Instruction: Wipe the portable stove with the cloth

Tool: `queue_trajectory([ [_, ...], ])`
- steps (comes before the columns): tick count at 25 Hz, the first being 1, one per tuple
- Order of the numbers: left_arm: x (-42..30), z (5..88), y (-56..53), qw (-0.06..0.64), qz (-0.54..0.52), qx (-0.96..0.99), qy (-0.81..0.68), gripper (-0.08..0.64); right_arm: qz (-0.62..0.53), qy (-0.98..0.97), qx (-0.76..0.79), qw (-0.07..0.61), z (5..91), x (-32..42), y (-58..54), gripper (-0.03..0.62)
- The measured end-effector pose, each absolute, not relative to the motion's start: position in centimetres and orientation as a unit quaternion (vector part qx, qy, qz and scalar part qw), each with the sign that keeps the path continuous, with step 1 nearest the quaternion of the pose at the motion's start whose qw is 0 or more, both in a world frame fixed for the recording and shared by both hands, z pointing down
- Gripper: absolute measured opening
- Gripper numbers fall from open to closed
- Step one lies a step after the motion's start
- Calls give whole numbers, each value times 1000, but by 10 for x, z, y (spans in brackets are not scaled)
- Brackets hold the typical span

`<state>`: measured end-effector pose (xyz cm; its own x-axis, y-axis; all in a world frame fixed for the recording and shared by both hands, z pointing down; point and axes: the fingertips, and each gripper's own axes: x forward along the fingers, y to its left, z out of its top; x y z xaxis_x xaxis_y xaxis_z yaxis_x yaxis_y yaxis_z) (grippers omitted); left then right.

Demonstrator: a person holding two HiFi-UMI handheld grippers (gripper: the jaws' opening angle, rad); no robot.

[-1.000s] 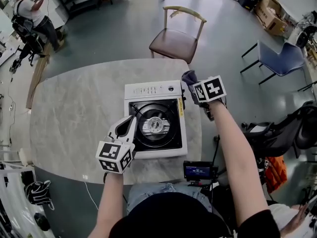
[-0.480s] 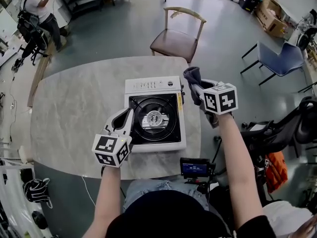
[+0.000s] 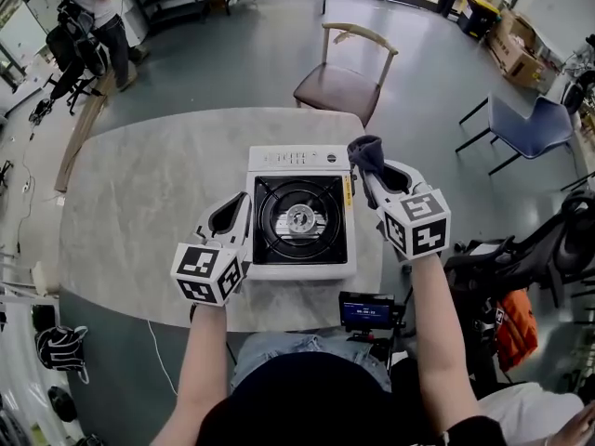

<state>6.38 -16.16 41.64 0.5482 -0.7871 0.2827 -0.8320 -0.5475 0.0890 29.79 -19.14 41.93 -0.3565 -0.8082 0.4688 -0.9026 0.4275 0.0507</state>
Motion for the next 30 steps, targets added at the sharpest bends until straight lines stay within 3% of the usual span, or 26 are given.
queue_trajectory([
  [12, 36, 382, -157, 74, 51, 864, -496, 11, 58, -825, 554, 93, 386, 279, -136, 97],
  [30, 27, 362, -150, 54, 23, 858, -511, 11, -8, -822, 557, 119, 377, 278, -122, 95],
])
